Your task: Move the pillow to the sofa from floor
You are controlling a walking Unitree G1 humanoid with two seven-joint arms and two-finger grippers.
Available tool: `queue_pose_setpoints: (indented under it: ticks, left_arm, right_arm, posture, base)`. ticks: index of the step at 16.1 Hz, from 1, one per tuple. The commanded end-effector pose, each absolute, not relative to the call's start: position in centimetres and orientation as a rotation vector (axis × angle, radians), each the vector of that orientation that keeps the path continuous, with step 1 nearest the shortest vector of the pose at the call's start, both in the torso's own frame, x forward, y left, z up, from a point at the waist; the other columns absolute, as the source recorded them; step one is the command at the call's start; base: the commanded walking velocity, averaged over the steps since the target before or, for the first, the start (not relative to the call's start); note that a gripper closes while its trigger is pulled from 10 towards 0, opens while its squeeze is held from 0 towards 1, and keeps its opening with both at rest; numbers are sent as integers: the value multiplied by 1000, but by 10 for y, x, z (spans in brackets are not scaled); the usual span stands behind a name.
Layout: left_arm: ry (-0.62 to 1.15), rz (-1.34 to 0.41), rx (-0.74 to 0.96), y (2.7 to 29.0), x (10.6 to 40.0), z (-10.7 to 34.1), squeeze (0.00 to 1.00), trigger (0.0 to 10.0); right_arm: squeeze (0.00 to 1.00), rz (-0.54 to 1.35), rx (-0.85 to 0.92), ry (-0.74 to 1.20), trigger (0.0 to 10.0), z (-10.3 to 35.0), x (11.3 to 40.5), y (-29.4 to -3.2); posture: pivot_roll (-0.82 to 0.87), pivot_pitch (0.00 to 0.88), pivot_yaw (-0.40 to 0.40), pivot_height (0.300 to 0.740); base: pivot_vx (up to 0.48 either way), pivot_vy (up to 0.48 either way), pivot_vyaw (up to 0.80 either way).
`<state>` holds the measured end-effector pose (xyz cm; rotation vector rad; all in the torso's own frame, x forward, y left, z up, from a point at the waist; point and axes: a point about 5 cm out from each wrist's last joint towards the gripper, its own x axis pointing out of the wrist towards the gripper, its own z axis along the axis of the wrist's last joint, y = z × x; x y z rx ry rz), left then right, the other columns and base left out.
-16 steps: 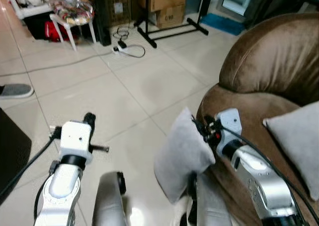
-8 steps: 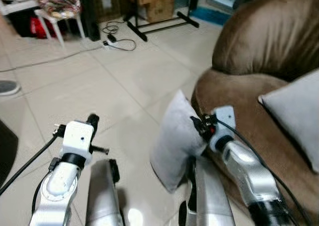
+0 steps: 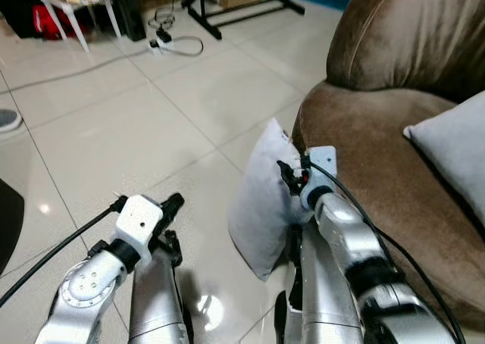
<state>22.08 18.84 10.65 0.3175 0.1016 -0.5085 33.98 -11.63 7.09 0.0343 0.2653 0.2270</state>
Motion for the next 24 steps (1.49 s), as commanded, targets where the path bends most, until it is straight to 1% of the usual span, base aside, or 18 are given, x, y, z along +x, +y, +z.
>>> queue_pose_setpoints:
  ticks: [1,2,3,4,5,6,10,11,12,13,14,24]
  left_arm:
    - [110,-554,302,186,216,108,0,10000]
    - [131,-614,287,183,211,107,0,10000]
    - [143,-638,283,182,209,107,0,10000]
    - [151,-656,283,182,207,106,0,10000]
    - [154,-664,285,181,206,106,0,10000]
    - [155,-670,286,180,207,106,0,10000]
    - [160,-683,287,179,208,107,0,10000]
    - [161,-686,287,179,208,107,0,10000]
    - [162,-688,287,179,208,107,0,10000]
    - [163,-690,287,178,208,107,0,10000]
    - [164,-695,287,178,208,107,0,10000]
    - [168,-708,284,175,210,107,0,10000]
  right_arm:
    - [1000,213,10,274,10000,67,340,-117]
    - [1000,240,-34,309,10000,63,342,-114]
    - [1000,254,-60,338,10000,59,341,-112]
    - [1000,215,-132,362,10000,56,341,-115]
    - [875,154,-200,371,10000,53,342,-121]
    - [0,115,-251,388,10000,47,341,-126]
    - [0,138,-307,439,10000,35,333,-123]
    - [0,142,-336,451,8863,31,331,-122]
    - [0,144,-344,458,6627,29,330,-122]
    - [0,149,-350,465,3765,28,329,-122]
    - [0,184,-355,475,0,24,326,-117]
    - [0,232,-357,472,0,22,323,-109]
  posture:
    - [84,190,-18,445]
    - [90,193,-18,445]
    - [89,194,-16,445]
    - [89,195,-13,445]
    - [88,196,-11,445]
    - [90,196,-8,445]
    - [87,197,-5,445]
    - [87,197,-5,445]
    - [86,197,-4,445]
    - [86,197,-4,445]
    - [86,197,-4,445]
    - [84,192,-8,445]
  base:
    - [0,0,0]
    - [0,0,0]
    - [0,0,0]
    - [0,0,0]
    - [0,0,0]
    - [0,0,0]
    - [0,0,0]
    - [0,0,0]
    - [0,0,0]
    - [0,0,0]
    - [0,0,0]
    - [0,0,0]
